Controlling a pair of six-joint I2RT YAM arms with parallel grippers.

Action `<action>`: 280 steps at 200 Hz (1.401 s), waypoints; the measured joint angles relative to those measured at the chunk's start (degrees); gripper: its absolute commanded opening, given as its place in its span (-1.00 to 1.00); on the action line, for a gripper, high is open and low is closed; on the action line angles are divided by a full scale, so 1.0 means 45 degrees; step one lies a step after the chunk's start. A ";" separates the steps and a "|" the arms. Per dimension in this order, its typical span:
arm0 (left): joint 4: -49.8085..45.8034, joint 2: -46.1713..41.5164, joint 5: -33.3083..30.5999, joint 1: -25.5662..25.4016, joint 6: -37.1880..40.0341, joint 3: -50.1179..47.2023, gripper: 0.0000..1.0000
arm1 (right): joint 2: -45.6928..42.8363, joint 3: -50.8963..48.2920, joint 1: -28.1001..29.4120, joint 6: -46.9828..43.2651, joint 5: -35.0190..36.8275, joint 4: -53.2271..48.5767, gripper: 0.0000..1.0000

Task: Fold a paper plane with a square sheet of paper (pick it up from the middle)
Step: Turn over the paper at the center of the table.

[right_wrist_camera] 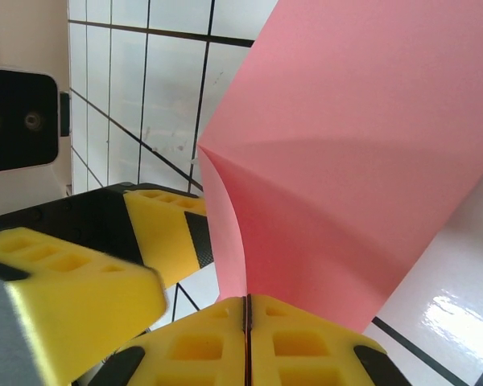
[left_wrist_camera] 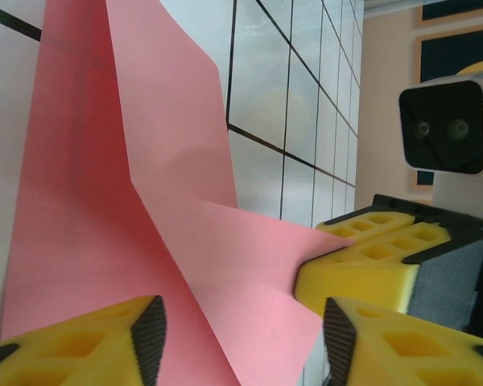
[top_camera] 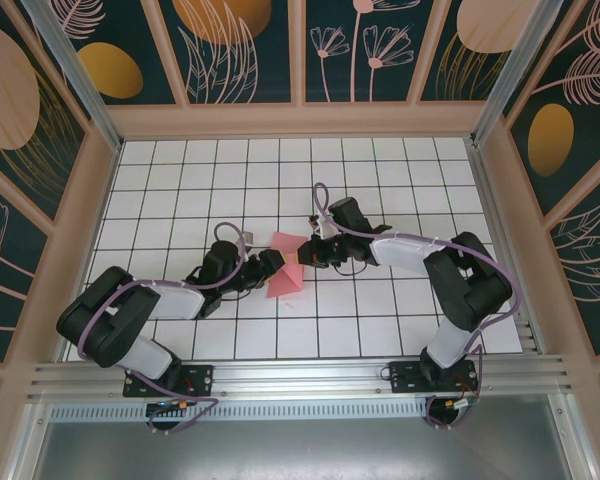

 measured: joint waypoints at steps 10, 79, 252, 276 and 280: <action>0.0194 0.0228 0.0112 0.0000 -0.0044 0.0015 -0.14 | -0.0005 -0.0039 0.0000 0.0015 -0.0039 0.0049 -0.81; 0.0835 0.0918 0.0267 0.0000 -0.0121 0.0204 -0.72 | -0.0005 -0.0180 -0.0029 0.0199 -0.0175 0.0146 -0.78; -1.1778 -0.2778 -0.5795 -0.0005 0.5795 0.6713 -0.93 | -0.4901 -0.0194 -0.1491 -0.0602 0.6232 -0.2793 0.90; -1.4226 -0.2506 -0.7951 -0.0121 0.6693 0.8374 -0.93 | -0.5421 -0.0476 -0.1540 -0.0724 0.6887 -0.2788 0.98; -1.4605 -0.2375 -0.8417 -0.0175 0.6805 0.8665 -0.92 | -0.5489 -0.0539 -0.1549 -0.0719 0.6965 -0.2788 0.98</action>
